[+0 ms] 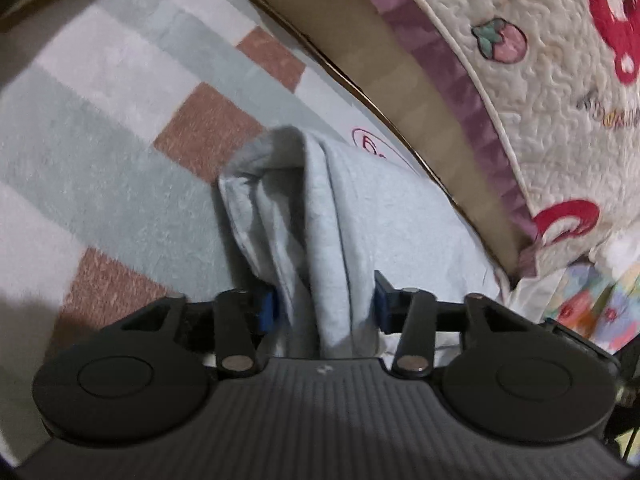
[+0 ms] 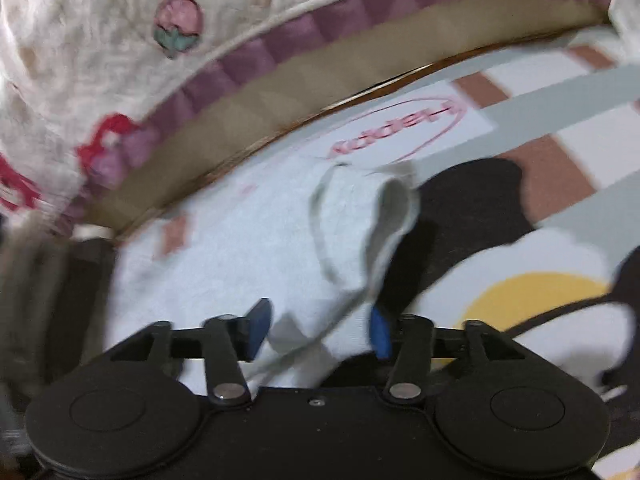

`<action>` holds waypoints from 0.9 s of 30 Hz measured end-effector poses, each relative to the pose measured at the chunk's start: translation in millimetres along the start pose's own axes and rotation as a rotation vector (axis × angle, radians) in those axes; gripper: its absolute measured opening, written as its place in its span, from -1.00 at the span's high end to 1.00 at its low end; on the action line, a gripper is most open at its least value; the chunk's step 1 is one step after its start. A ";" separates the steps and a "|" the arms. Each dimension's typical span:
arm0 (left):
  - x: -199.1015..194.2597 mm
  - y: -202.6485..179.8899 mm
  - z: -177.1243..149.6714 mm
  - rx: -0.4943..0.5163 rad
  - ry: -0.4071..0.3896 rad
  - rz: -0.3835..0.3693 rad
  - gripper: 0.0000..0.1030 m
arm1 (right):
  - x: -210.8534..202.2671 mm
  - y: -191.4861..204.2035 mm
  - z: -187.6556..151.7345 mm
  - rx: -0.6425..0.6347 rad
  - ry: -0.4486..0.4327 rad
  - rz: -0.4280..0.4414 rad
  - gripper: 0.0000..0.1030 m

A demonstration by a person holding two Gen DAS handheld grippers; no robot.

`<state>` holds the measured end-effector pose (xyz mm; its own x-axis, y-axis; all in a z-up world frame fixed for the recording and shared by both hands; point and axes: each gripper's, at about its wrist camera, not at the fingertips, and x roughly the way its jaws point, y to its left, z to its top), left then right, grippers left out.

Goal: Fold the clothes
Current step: 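Lift the folded T-shirt with both tools and carry it onto the clothes stack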

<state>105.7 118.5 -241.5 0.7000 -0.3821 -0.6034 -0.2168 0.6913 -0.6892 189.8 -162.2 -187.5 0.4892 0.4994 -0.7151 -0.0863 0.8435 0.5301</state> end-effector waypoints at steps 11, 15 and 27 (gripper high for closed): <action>-44.8 -68.3 -12.9 0.421 -0.180 0.108 0.61 | 12.8 19.9 -1.5 -0.094 -0.110 0.056 0.56; -100.4 -84.3 -7.9 0.433 -0.279 0.088 0.61 | -37.6 77.2 -14.6 -0.454 -0.265 0.032 0.57; -309.9 -138.4 21.2 0.514 -0.661 0.098 0.61 | -172.9 236.6 -16.9 -0.816 -0.549 0.258 0.58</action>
<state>-66.9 154.3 49.4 0.9830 0.0213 -0.1822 -0.0728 0.9570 -0.2807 70.1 -45.7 53.9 0.6852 0.6985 -0.2063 -0.7109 0.7030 0.0188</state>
